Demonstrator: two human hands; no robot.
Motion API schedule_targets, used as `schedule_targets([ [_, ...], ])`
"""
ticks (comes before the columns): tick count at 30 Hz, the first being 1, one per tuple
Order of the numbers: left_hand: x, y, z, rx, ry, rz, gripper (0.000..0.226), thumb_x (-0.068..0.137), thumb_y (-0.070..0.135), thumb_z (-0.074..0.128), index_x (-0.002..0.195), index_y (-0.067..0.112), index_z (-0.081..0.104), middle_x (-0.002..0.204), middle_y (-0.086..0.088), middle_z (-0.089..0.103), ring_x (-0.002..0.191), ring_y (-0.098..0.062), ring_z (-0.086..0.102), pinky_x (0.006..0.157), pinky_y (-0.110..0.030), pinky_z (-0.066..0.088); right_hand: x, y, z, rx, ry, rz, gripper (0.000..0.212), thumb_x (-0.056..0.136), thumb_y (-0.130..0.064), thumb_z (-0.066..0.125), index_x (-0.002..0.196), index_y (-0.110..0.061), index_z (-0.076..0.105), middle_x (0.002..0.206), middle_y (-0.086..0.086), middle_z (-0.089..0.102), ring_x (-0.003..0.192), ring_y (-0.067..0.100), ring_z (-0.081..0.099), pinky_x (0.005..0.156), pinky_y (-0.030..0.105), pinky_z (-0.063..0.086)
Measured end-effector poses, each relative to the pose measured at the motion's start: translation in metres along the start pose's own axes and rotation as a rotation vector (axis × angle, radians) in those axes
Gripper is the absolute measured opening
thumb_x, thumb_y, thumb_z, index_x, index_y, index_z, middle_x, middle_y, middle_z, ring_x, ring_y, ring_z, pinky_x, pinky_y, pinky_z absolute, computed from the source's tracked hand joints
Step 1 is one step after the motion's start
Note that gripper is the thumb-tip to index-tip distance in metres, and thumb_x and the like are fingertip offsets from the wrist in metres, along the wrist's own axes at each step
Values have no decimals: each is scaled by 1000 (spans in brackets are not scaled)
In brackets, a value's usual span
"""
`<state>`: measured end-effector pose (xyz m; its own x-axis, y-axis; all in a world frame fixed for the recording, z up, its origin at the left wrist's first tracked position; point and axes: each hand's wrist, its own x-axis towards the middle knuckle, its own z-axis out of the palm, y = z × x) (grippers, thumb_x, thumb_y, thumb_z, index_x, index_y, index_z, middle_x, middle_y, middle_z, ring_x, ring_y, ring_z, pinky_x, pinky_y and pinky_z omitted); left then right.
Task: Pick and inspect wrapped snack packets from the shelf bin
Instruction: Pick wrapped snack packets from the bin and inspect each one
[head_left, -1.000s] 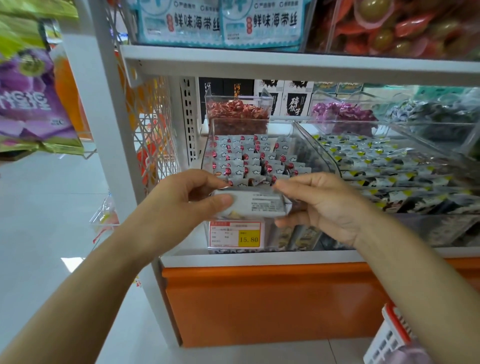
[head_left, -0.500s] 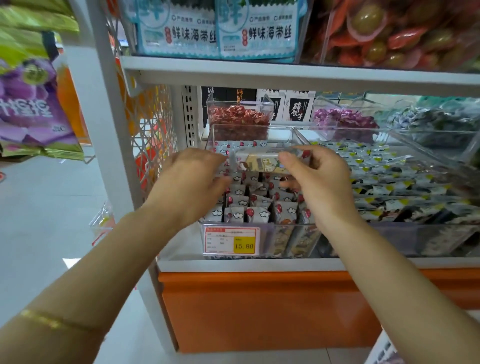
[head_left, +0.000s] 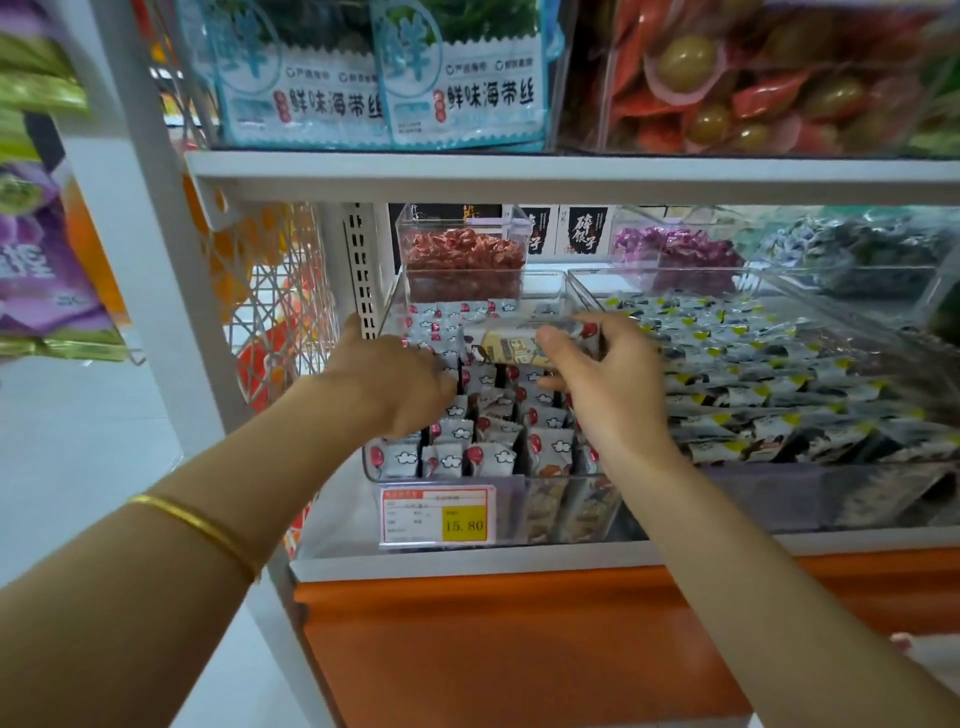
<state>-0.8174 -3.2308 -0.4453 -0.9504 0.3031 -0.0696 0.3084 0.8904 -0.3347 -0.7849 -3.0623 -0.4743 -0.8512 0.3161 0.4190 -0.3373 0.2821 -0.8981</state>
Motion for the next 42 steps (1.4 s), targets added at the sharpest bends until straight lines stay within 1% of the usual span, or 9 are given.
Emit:
schedule_targets([
  [5, -24, 3, 11, -67, 100, -15, 56, 96, 40, 11, 135, 14, 40, 135, -10, 49, 132, -23, 35, 113, -56, 7, 4, -8, 11, -46, -34, -97, 13, 87, -22, 65, 95, -17, 56, 83, 4, 59, 79, 30, 66, 76, 46, 54],
  [7, -32, 6, 16, -56, 131, -11, 58, 94, 39, 8, 136, 12, 39, 134, -9, 49, 132, -23, 34, 114, -56, 7, 12, -12, 22, -72, -57, -161, 14, 86, -18, 66, 93, -12, 56, 79, 3, 56, 79, 31, 64, 76, 44, 53],
  [11, -39, 10, 22, -15, 190, -18, 57, 95, 38, 8, 134, 11, 40, 132, -7, 50, 131, -23, 34, 113, -58, 5, 34, -15, 54, -288, -173, -290, 19, 85, -20, 67, 95, -8, 56, 78, -3, 54, 67, 6, 49, 57, 7, 38],
  [19, -57, 6, 46, -300, 500, -102, 66, 90, 46, 11, 149, 15, 12, 158, -5, 8, 145, -19, -2, 114, -49, -3, 58, -14, 92, -560, -502, -444, 28, 80, -27, 72, 100, -10, 61, 99, 4, 63, 85, 14, 53, 75, 32, 45],
  [26, -59, -7, 57, -556, 413, -149, 69, 94, 52, 18, 149, 19, -6, 159, 1, -2, 144, -14, -9, 115, -44, -6, 56, 3, 99, -1054, -816, -437, 29, 96, -32, 40, 100, -18, 65, 98, 3, 56, 117, 25, 40, 97, 44, 33],
  [29, -58, -8, 57, -618, 397, -133, 69, 94, 52, 20, 150, 19, -4, 159, 1, 1, 144, -14, -6, 115, -42, -2, 68, -1, 102, -965, -775, -319, 33, 94, -34, 40, 92, -13, 65, 119, 12, 55, 116, 29, 43, 98, 45, 35],
  [32, -57, -10, 56, -665, 360, -117, 69, 94, 53, 21, 150, 21, -5, 158, 0, 3, 144, -14, -5, 115, -42, 0, 78, -6, 104, -757, -661, -290, 36, 96, -23, 41, 98, 0, 69, 115, 16, 64, 110, 28, 55, 99, 39, 37],
  [39, -57, -11, 54, -744, 340, -87, 71, 93, 53, 25, 149, 21, -4, 157, -1, 11, 143, -16, 3, 114, -42, 9, 86, 5, 125, -1007, -567, -417, 13, 85, -29, 64, 90, -19, 70, 107, 2, 63, 113, 24, 46, 92, 38, 39],
  [42, -58, -10, 53, -766, 339, -80, 71, 93, 52, 26, 149, 21, -4, 156, -2, 12, 142, -17, 4, 114, -41, 9, 84, 2, 126, -880, -538, -420, 4, 82, -23, 68, 80, -23, 65, 95, -4, 62, 106, 18, 48, 90, 36, 41],
])
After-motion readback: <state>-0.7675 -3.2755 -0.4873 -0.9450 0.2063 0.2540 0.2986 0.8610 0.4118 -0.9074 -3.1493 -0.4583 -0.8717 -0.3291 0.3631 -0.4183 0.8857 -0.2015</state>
